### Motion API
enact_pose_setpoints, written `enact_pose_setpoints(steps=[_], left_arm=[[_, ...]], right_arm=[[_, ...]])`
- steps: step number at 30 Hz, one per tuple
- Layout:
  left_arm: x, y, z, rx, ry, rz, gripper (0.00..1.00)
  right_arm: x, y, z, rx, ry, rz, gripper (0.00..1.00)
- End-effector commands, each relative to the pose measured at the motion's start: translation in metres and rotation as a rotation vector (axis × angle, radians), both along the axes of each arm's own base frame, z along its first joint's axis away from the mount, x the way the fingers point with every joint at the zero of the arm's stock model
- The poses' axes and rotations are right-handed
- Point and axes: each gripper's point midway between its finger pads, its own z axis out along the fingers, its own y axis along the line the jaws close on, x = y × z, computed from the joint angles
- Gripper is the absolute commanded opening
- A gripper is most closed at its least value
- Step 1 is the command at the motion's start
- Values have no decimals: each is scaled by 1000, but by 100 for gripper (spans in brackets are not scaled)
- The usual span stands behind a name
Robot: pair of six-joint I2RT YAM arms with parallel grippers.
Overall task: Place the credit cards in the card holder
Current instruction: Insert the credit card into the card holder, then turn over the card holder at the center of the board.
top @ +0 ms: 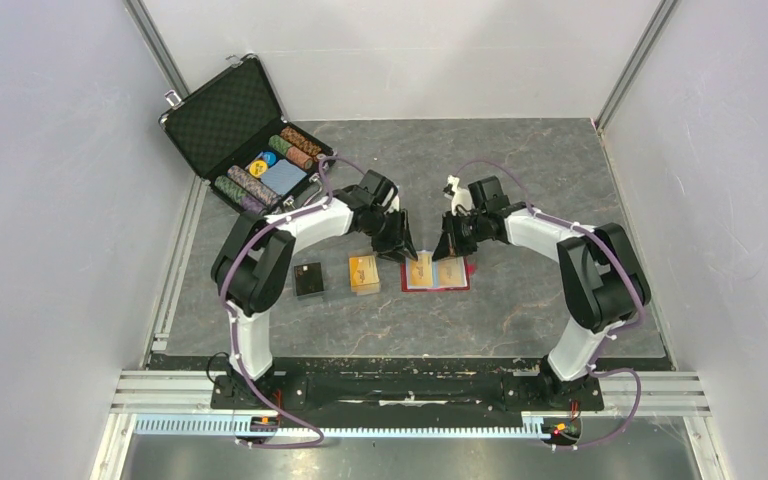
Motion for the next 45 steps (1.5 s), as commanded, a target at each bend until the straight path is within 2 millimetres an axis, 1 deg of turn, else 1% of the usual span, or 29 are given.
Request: enact_pose_setpoints(steps=[1,3,8,13,18,21,26,32,36,39,42,43,45], left_arm=[[1,-11,-6,-48,31,23,44],[0,-9,-11,-30,37,22,41],[-1,-2,-21,23,43,21,36],[-4,-5,-28,24,60,8,31],[-4,-20,-15,-22,39,-22,22],[-3,-27,-5,-44,22,-35,19],[-3,-36,5,-85,6,-48,19],[-1,-45,23,-152,-9,-45,23],[1,-50,31,-185,-12,-47,23],[1,-51,30,-185,-17,-54,24],[-2,-48,22,-146,-6,-65,24],[-3,-46,18,-122,-2,-69,23],[-4,-43,13,-73,-1,-82,14]], right_arm=[[-8,-6,-22,-40,20,19,0],[-11,-7,-27,-43,32,18,0],[-16,-9,-33,-45,45,22,0],[-19,-9,-36,-43,57,25,0],[-22,-9,-39,-40,68,28,0],[-23,-9,-39,-38,69,28,0],[-23,-8,-39,-34,71,29,0],[-22,-6,-37,-25,68,26,0],[-21,-6,-35,-21,65,23,0],[-19,-5,-33,-15,59,25,0],[-17,-3,-30,-6,53,26,0],[-16,-2,-28,-4,50,25,0],[-13,-1,-23,1,33,23,0]])
